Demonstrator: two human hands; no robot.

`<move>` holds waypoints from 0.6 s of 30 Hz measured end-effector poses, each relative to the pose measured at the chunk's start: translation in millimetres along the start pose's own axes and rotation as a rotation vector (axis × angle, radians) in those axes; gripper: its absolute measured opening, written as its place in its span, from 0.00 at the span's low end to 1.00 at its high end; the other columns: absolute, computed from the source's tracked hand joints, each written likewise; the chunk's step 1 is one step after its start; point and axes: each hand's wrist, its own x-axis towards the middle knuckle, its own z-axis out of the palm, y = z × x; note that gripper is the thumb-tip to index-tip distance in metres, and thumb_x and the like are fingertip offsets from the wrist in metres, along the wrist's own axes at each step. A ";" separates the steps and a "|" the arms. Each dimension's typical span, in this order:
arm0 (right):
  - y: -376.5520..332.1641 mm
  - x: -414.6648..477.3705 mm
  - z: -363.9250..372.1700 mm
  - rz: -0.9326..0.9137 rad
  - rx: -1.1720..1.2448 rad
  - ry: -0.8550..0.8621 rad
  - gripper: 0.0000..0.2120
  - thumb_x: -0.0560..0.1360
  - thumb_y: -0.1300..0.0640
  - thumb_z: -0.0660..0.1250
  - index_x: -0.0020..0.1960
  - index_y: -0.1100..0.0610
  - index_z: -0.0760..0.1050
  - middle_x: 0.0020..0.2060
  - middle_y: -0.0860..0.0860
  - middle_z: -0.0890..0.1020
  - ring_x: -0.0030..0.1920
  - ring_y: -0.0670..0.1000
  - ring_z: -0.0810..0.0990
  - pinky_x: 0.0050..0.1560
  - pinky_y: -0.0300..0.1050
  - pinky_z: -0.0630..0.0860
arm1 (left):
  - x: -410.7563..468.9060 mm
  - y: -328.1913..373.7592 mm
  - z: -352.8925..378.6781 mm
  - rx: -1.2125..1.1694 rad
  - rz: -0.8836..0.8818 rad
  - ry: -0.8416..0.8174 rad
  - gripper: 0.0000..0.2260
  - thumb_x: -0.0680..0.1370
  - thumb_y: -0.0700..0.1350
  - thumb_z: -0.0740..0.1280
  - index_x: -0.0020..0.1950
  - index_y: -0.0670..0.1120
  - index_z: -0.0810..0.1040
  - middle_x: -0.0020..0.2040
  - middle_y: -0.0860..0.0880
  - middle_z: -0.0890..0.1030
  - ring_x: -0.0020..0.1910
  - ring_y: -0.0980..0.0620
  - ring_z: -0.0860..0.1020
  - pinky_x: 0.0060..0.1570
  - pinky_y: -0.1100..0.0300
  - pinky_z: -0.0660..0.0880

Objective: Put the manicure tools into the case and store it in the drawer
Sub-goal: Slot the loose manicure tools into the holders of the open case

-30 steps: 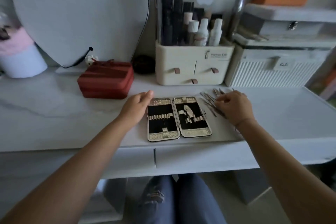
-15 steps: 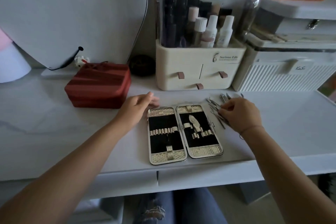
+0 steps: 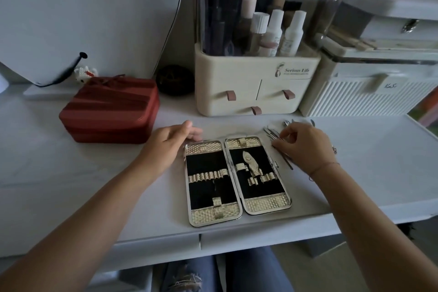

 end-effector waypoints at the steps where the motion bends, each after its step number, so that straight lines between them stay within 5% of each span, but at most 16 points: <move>1: -0.1 0.0 1.2 -0.013 -0.017 0.018 0.07 0.69 0.48 0.70 0.42 0.51 0.78 0.34 0.44 0.75 0.39 0.49 0.73 0.52 0.49 0.70 | -0.1 0.5 0.0 -0.001 -0.002 0.000 0.19 0.78 0.55 0.56 0.50 0.46 0.82 0.45 0.49 0.84 0.46 0.57 0.82 0.50 0.70 0.73; 9: -0.6 3.9 6.6 -0.013 -0.170 0.119 0.08 0.73 0.56 0.63 0.39 0.54 0.80 0.34 0.50 0.80 0.36 0.50 0.72 0.52 0.48 0.67 | 0.0 0.1 -1.4 0.025 0.000 -0.012 0.20 0.77 0.58 0.56 0.50 0.48 0.82 0.46 0.50 0.85 0.47 0.58 0.81 0.52 0.71 0.72; 14: 2.2 5.1 5.8 0.016 0.007 0.149 0.07 0.72 0.56 0.65 0.39 0.55 0.80 0.35 0.51 0.81 0.36 0.51 0.76 0.46 0.49 0.75 | -0.7 2.6 -0.8 0.013 0.000 -0.014 0.19 0.78 0.57 0.56 0.50 0.47 0.82 0.46 0.50 0.85 0.47 0.57 0.81 0.51 0.72 0.72; 18: -4.5 2.2 -8.2 0.069 0.250 0.124 0.07 0.73 0.56 0.66 0.40 0.57 0.80 0.30 0.48 0.79 0.31 0.45 0.74 0.36 0.40 0.71 | -2.0 5.3 -0.1 -0.001 -0.030 -0.017 0.19 0.78 0.55 0.55 0.52 0.45 0.82 0.47 0.49 0.84 0.48 0.56 0.81 0.50 0.70 0.73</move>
